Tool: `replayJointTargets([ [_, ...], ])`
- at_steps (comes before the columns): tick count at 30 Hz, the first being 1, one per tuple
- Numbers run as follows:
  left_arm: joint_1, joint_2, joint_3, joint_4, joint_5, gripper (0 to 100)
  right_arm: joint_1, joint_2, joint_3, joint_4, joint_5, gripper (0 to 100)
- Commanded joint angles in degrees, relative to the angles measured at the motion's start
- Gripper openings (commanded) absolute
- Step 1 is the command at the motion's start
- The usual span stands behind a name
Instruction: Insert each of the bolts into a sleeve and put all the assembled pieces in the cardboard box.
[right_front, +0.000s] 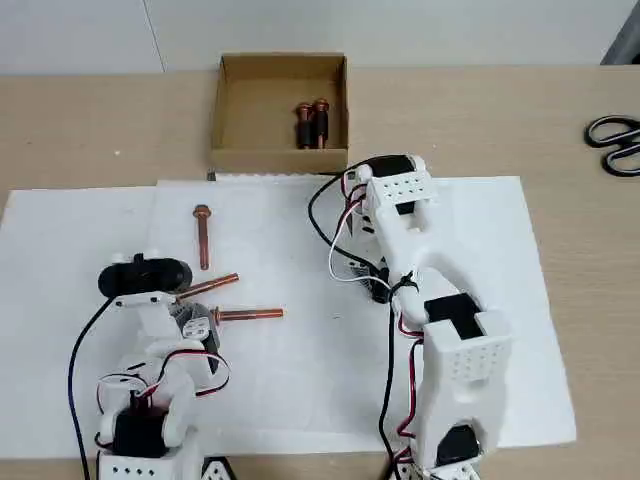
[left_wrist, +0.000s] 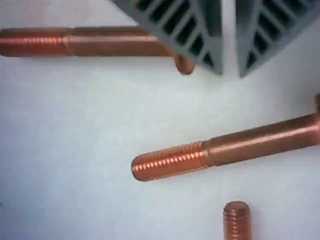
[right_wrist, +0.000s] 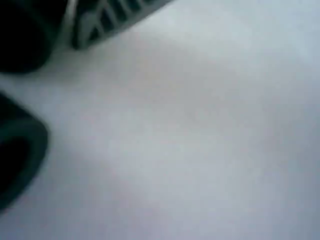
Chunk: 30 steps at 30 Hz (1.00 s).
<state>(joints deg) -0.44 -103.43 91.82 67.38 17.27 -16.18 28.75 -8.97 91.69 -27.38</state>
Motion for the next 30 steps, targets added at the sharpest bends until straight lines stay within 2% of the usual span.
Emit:
replayJointTargets([
  [1,-0.1,-0.6,-0.1,-0.9,-0.4,1,0.4,0.2,0.2,-1.6,2.9,3.6],
  [3,-0.1,-0.6,-0.1,-0.9,-0.4,1,0.4,0.0,0.2,-2.0,3.6,0.2],
  [7,-0.1,-0.6,-0.1,-0.9,-0.4,1,0.4,0.0,-1.8,-0.2,3.6,0.2],
  [12,-0.4,-0.6,0.0,-1.1,-0.4,1,-0.1,-1.5,-11.8,7.4,3.6,0.2],
  [15,-0.4,-0.6,-0.2,-4.1,-0.4,1,0.0,-6.0,-13.3,7.4,3.6,0.2],
  [23,-0.1,-0.6,-5.8,-9.2,-0.4,1,-2.7,-25.6,-11.2,7.7,3.6,0.2],
  [30,-0.4,-0.4,-14.6,-9.1,-0.3,1,0.1,-35.8,-1.8,7.6,3.4,0.2],
])
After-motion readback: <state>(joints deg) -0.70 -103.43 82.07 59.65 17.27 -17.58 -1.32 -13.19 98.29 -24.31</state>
